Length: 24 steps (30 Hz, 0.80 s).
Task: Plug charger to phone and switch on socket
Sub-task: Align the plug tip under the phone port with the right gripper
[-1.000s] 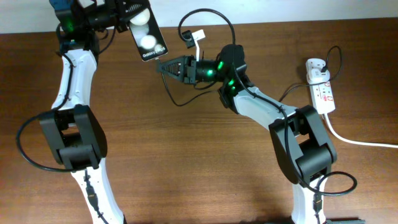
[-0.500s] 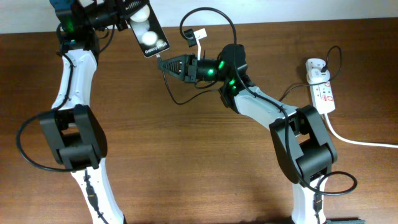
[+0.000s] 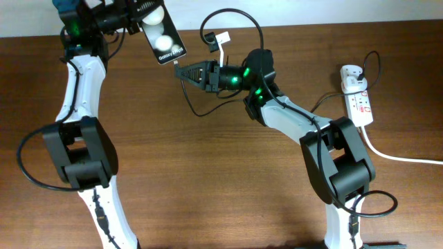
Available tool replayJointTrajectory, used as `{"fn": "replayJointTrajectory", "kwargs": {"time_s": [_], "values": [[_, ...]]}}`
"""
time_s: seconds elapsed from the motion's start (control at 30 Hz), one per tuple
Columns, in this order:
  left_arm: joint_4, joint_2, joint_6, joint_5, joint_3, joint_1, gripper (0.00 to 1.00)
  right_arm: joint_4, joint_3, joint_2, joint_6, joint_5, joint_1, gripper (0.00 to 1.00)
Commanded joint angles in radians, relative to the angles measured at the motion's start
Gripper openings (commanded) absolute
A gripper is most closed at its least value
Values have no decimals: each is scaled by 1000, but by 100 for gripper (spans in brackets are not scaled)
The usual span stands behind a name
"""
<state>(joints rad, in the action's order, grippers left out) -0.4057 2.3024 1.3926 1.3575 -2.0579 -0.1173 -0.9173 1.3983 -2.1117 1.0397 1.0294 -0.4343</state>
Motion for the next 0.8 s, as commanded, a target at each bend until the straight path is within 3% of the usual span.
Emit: {"fn": "replayJointTrajectory", "kwargs": {"time_s": [0.0, 0.77], "values": [[-6, -8, -10, 23, -12, -8, 0, -7, 0, -3, -13, 9, 10, 4], [-5, -8, -55, 13, -12, 11, 0, -7, 0, -3, -10, 10, 11, 4]]}}
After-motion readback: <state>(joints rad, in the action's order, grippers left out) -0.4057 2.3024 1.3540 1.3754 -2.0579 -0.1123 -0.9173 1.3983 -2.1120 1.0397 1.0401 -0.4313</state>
